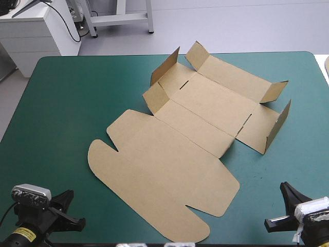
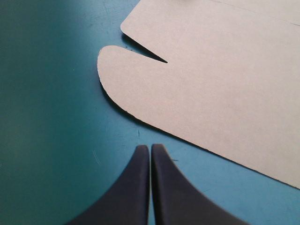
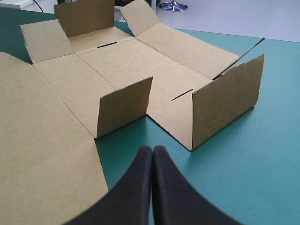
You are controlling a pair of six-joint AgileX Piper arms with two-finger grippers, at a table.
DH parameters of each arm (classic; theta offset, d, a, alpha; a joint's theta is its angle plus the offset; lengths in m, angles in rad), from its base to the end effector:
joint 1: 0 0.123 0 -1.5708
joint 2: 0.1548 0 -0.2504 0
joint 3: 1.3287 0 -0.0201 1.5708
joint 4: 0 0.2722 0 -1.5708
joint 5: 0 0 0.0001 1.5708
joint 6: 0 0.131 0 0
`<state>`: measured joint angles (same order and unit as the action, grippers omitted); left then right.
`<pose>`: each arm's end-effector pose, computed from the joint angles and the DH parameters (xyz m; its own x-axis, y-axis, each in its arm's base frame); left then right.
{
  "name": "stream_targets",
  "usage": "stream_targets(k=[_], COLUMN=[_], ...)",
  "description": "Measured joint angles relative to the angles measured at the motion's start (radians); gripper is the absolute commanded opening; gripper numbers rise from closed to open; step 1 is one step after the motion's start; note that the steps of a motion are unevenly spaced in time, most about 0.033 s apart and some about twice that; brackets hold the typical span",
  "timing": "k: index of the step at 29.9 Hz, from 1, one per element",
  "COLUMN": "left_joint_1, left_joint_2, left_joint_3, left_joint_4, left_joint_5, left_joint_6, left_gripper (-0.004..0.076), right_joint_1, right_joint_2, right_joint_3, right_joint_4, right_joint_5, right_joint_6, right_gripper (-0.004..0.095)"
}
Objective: Fold the box
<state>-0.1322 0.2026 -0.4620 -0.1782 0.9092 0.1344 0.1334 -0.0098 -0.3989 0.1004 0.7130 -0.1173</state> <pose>0.1213 -0.0346 0.2536 -0.5160 0.0928 -0.8516 0.2609 0.9639 -0.0531 0.1076 0.0231 0.2785 -0.2027 -0.0687 -0.9768 -0.2047 0.9785 -0.0264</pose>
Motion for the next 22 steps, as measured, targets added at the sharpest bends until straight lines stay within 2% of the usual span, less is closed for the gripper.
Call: stream_targets(k=[16,22], left_joint_1=[0.0,0.0], left_joint_2=[0.0,0.0], left_joint_3=[0.0,0.0], left_joint_4=[0.0,0.0], left_joint_5=[0.0,0.0], left_joint_6=[0.0,0.0], left_gripper=[-0.0008,-0.0008], right_joint_1=[0.0,0.0], right_joint_2=[0.005,0.135], right_joint_3=[0.0,-0.074], right_joint_4=[-0.001,-0.007], right_joint_5=[0.002,0.079], right_joint_6=[0.0,-0.041], right_gripper=[-0.0019,-0.0019])
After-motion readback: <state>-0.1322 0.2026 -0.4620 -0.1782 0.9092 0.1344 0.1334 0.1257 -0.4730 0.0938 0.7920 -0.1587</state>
